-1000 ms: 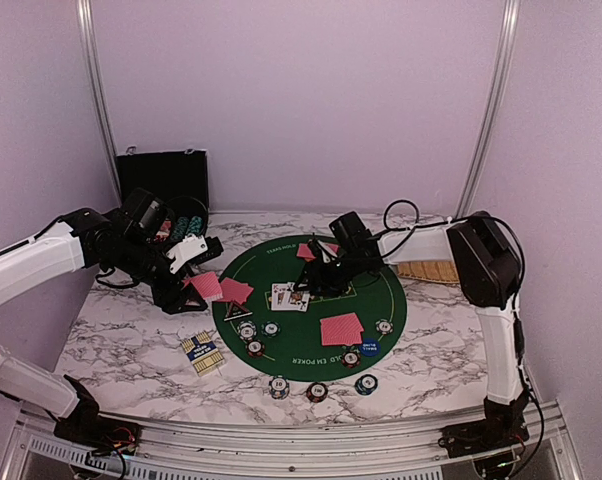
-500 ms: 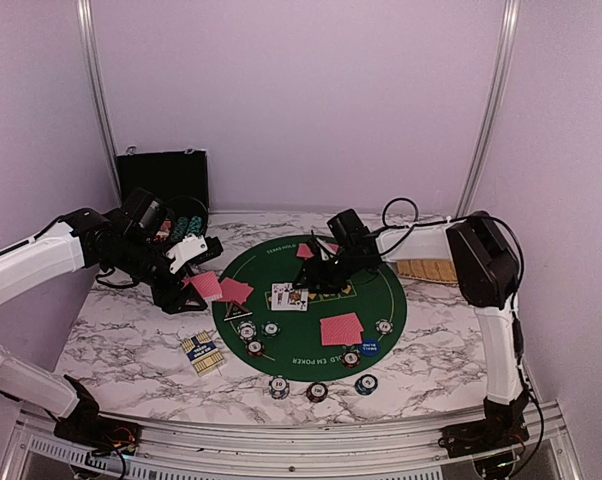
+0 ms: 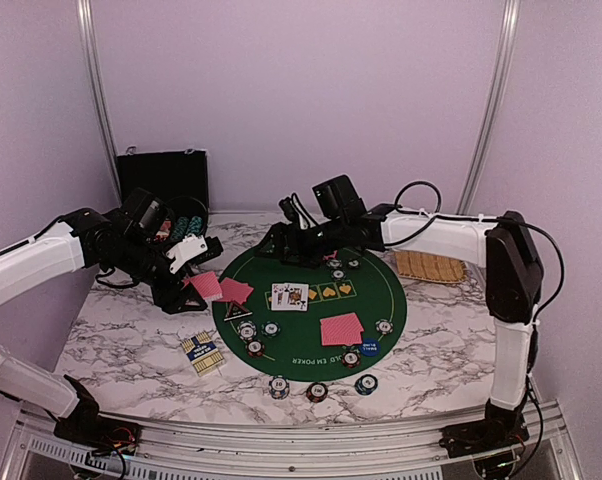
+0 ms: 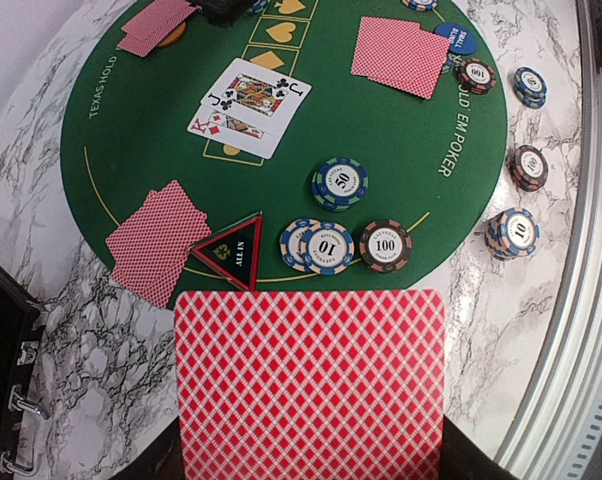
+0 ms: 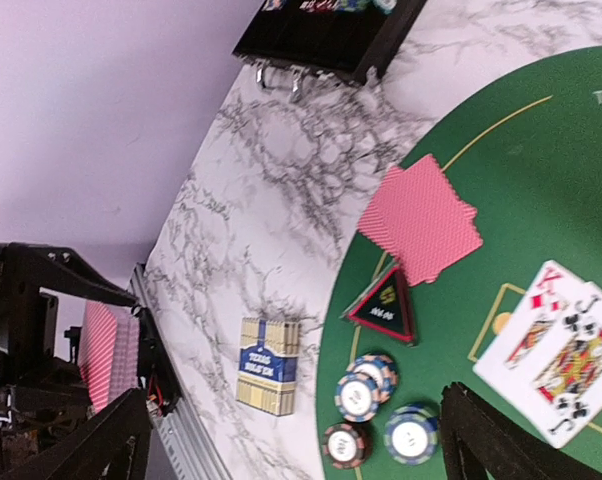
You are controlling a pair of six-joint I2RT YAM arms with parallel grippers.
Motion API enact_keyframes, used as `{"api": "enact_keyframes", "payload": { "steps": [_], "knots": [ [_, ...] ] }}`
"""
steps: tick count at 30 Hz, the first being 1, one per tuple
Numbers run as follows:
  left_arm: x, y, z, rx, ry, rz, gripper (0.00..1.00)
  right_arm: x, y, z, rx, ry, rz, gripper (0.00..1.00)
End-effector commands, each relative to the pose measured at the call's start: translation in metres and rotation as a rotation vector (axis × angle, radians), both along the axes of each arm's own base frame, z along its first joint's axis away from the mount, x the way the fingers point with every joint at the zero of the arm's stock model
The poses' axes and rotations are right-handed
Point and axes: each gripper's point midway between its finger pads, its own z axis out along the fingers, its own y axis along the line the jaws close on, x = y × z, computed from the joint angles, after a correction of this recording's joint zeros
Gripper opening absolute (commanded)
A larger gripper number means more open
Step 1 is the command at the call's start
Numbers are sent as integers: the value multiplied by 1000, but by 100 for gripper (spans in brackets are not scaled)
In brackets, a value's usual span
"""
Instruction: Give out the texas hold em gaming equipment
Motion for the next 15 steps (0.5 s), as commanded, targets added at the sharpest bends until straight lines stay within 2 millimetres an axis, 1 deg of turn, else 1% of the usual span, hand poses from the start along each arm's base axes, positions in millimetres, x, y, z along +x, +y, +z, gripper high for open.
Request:
{"api": "enact_keyframes", "payload": {
  "steps": [1, 4, 7, 15],
  "knots": [
    [5, -4, 15, -36, -32, 2, 0, -26, 30, 26, 98, 34, 73, 99],
    [5, -4, 15, -39, -33, 3, 0, -39, 43, 30, 124, 44, 108, 99],
    [5, -5, 16, -40, -35, 2, 0, -48, 52, 30, 138, 58, 126, 99],
    [6, -6, 19, -46, -36, 0, 0, -60, 69, 34, 205, 107, 169, 99]
  ]
}}
